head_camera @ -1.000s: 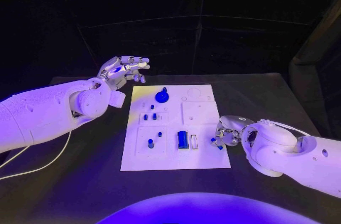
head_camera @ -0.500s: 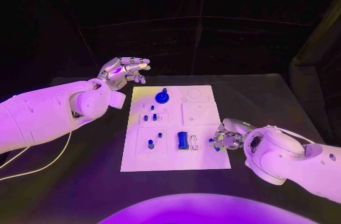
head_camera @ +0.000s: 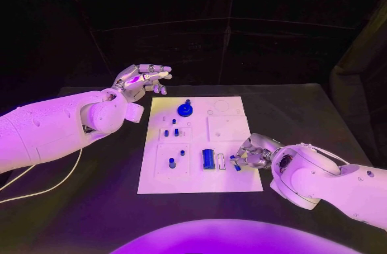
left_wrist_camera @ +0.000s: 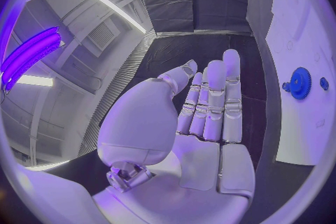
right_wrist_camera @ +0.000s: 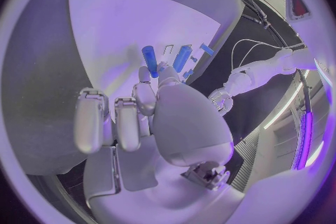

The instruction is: Assemble the parts on the task board

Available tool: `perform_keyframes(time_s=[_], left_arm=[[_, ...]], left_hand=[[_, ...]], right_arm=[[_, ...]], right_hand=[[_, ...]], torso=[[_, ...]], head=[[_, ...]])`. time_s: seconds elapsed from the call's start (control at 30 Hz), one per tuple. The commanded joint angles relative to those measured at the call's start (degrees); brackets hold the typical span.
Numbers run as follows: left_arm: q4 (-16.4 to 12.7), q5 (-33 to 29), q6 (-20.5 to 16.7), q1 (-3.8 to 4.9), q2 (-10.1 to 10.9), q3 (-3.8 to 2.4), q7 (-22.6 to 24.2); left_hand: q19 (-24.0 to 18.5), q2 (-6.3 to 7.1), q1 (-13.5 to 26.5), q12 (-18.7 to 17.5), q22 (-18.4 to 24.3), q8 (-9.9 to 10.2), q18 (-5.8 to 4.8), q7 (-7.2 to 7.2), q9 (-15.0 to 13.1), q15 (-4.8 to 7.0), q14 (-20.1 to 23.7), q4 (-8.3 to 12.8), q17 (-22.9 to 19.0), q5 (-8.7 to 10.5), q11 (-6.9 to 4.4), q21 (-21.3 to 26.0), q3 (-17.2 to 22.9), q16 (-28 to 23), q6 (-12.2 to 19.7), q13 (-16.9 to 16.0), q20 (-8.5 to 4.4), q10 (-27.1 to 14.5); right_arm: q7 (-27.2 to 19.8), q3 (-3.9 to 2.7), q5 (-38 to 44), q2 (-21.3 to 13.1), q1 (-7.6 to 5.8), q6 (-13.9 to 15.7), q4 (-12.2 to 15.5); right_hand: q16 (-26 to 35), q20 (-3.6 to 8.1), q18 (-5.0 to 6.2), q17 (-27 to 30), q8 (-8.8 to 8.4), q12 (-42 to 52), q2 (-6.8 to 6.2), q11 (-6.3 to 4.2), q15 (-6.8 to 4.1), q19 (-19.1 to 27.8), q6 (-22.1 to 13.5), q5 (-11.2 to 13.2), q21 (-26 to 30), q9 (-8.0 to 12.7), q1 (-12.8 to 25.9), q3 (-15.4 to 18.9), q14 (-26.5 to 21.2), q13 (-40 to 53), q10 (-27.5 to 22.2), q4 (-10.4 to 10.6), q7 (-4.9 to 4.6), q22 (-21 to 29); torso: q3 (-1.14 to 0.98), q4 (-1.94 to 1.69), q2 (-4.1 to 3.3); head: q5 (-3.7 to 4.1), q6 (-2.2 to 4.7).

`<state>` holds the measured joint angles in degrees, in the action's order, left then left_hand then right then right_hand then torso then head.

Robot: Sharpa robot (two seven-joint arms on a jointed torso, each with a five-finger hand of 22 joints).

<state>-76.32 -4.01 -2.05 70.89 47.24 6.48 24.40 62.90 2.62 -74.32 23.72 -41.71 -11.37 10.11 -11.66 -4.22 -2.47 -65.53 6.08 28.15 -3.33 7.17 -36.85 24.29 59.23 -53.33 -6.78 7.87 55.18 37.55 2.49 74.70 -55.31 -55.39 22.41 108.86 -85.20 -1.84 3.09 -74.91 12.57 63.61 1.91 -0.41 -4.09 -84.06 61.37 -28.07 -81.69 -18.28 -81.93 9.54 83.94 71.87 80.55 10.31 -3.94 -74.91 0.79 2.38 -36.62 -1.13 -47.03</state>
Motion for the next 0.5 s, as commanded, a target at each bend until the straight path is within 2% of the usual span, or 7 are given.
perform_keyframes(time_s=[0.03,0.5], left_arm=[[-0.12,0.17,0.85,0.08,0.0,-0.04,0.04],[-0.15,0.17,1.04,0.09,-0.11,-0.05,-0.05]], left_hand=[[-0.24,-0.34,-0.02,0.39,0.06,-0.25,0.42,0.03,-0.07,0.14,0.43,0.11,-0.05,-0.17,0.09,0.27,-0.25,0.21,0.37,-0.08,0.17,-0.48],[-0.24,-0.34,-0.02,0.39,0.06,-0.25,0.42,0.03,-0.07,0.14,0.43,0.11,-0.05,-0.17,0.09,0.27,-0.25,0.21,0.37,-0.08,0.17,-0.48]], right_arm=[[-0.75,-0.02,-2.05,0.59,-0.07,1.7,-0.16],[-0.33,-0.03,-2.18,3.41,-0.08,2.77,-1.18]], right_hand=[[-0.06,0.06,-0.11,-7.24,-0.03,-0.38,0.07,-0.15,-0.31,-0.76,0.47,0.23,0.02,-0.08,0.58,0.06,4.43,-0.16,0.08,0.38,-0.13,-1.38],[-0.11,0.13,-0.12,-7.32,0.09,0.17,-0.03,-0.29,-0.41,-0.81,0.89,0.25,-0.02,-0.15,0.94,-0.07,4.45,0.21,0.4,0.8,0.05,-1.46]], torso=[[-0.03,0.08,0.01],[-0.05,0.08,0.01]], head=[[-0.04,-0.05],[-0.24,-0.17]])
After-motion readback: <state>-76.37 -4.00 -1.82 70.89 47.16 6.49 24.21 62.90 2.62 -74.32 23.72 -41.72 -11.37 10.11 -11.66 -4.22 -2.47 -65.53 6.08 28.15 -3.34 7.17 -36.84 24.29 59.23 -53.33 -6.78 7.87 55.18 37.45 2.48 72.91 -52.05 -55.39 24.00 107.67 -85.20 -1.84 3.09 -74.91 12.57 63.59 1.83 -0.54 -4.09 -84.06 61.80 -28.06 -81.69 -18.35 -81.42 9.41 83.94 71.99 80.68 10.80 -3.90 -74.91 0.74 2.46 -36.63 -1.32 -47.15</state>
